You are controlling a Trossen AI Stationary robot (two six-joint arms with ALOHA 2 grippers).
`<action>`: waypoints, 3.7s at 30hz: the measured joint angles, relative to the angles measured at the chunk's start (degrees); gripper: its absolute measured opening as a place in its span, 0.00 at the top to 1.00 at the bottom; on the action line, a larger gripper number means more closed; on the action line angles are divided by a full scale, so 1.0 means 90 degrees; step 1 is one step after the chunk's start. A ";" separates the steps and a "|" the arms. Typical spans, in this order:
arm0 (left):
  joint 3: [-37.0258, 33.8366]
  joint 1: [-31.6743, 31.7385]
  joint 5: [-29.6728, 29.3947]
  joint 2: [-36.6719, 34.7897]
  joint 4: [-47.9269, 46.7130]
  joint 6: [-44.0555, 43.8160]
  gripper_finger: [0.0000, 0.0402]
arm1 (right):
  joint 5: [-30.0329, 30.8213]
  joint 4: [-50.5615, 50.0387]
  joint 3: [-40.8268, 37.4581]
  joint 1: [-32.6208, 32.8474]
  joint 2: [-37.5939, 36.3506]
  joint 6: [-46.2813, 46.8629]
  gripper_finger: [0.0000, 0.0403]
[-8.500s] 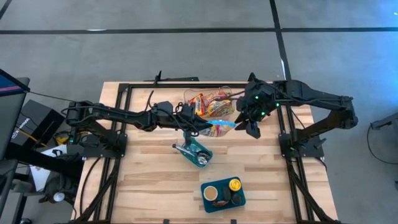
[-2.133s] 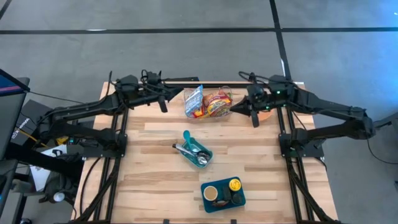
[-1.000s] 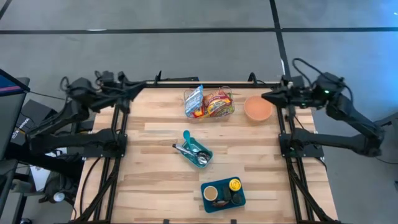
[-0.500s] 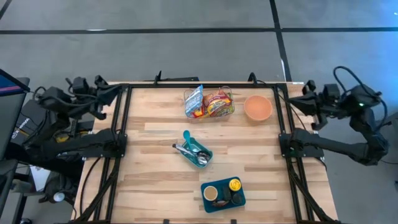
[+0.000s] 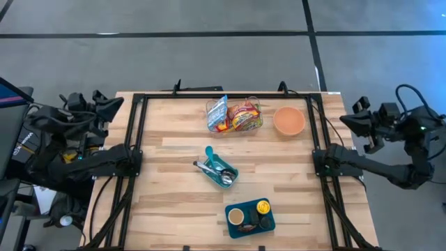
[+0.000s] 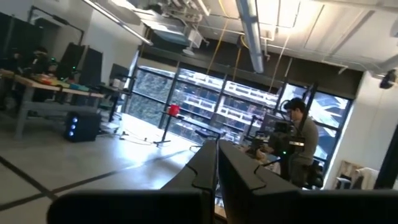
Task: Pick & Place Food Item
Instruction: Return to Home Position
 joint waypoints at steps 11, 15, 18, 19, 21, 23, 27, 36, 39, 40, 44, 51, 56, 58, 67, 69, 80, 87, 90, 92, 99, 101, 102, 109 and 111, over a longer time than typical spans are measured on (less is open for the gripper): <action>0.0000 0.0000 -0.0123 -0.0418 -0.0169 0.0114 0.98 | 0.0201 -0.0340 -0.0005 0.0002 -0.0803 0.0059 1.00; 0.0000 0.0000 -0.0133 -0.0622 -0.0236 0.0117 0.98 | 0.0366 -0.0640 -0.0005 0.0000 -0.1085 0.0106 1.00; 0.0000 0.0000 -0.0159 -0.0822 -0.0234 0.0117 0.98 | 0.0503 -0.0795 -0.0017 -0.0003 -0.1278 0.0106 1.00; 0.0000 0.0000 -0.0157 -0.0881 -0.0230 0.0117 0.98 | 0.0502 -0.0738 -0.0032 -0.0003 -0.1277 0.0107 1.00; 0.0000 0.0000 -0.0157 -0.1020 -0.0289 0.0117 0.98 | 0.0495 -0.0892 -0.0063 0.0013 -0.1274 0.0111 1.00; 0.0000 0.0000 -0.0158 -0.1160 -0.0362 0.0117 0.98 | 0.0516 -0.0751 -0.0091 0.0060 -0.1272 0.0075 1.00; 0.0000 0.0000 -0.0238 -0.1468 -0.0589 0.0117 0.98 | 0.0610 -0.0835 -0.0300 0.0056 -0.1274 0.0104 1.00; 0.0068 0.0000 -0.0406 -0.1487 -0.0873 0.0148 0.98 | 0.0665 -0.0385 -0.0588 0.0056 -0.1277 0.0104 1.00; -0.0039 0.0000 -0.0606 -0.1487 -0.0777 0.0143 0.98 | 0.0648 -0.0001 -0.0814 0.0056 -0.1277 0.0129 1.00; -0.0120 0.0000 -0.0611 -0.1487 -0.0813 0.0125 0.98 | 0.0636 0.0129 -0.0912 0.0056 -0.1279 0.0158 1.00; -0.0569 0.0000 -0.0606 -0.1487 -0.0532 0.0085 0.98 | 0.0602 0.0815 -0.1442 0.0056 -0.1279 0.0289 1.00; -0.1812 0.0000 -0.0606 -0.1484 0.0914 -0.0057 0.98 | 0.0592 0.2306 -0.2500 0.0056 -0.1282 0.0561 1.00; -0.2783 0.0000 -0.0604 -0.1484 0.1998 -0.0093 0.98 | 0.0814 0.3297 -0.3215 0.0056 -0.1284 0.0324 1.00; -0.3184 0.0000 -0.0606 -0.1484 0.2449 -0.0048 0.98 | 0.1057 0.3577 -0.3471 0.0056 -0.1283 0.0089 1.00; -0.4573 0.0000 -0.1028 -0.1480 0.3709 0.0463 0.98 | 0.2887 0.3975 -0.4284 0.0056 -0.1285 -0.0460 1.00; -0.4776 0.0000 -0.1069 -0.1480 0.3778 0.0472 0.98 | 0.2980 0.3983 -0.4416 0.0054 -0.1286 -0.0592 1.00; -0.5683 0.0000 -0.1085 -0.1480 0.4335 0.0460 0.98 | 0.2792 0.4522 -0.5301 0.0056 -0.1286 -0.0254 1.00; -0.5739 0.0000 -0.1077 -0.1480 0.4006 0.0480 0.98 | 0.2421 0.5213 -0.6071 0.0056 -0.1286 -0.0256 1.00; -0.5739 0.0000 -0.1075 -0.1480 0.3870 0.0658 0.98 | 0.2421 0.5388 -0.6333 0.0056 -0.1286 -0.0260 1.00; -0.5739 0.0000 -0.1067 -0.1480 0.3767 0.0808 0.98 | 0.2423 0.5350 -0.6474 0.0056 -0.1286 -0.0277 1.00; -0.5739 0.0000 -0.1065 -0.1480 0.3335 0.0950 0.98 | 0.2421 0.4623 -0.6477 0.0056 -0.1261 -0.0277 1.00; -0.5739 0.0000 -0.1068 -0.1480 0.3327 0.0950 0.98 | 0.2421 0.4287 -0.6477 0.0056 -0.1238 -0.0277 1.00; -0.5739 0.0000 -0.1068 -0.1480 0.3336 0.0948 0.98 | 0.2421 0.4162 -0.6477 0.0056 -0.1238 -0.0277 1.00; -0.5739 0.0000 -0.1070 -0.1480 0.3341 0.0949 0.98 | 0.2421 0.4205 -0.6477 0.0056 -0.1233 -0.0277 1.00; -0.5739 0.0000 -0.1070 -0.1480 0.3341 0.0947 0.98 | 0.2419 0.4168 -0.6477 0.0056 -0.1233 -0.0275 1.00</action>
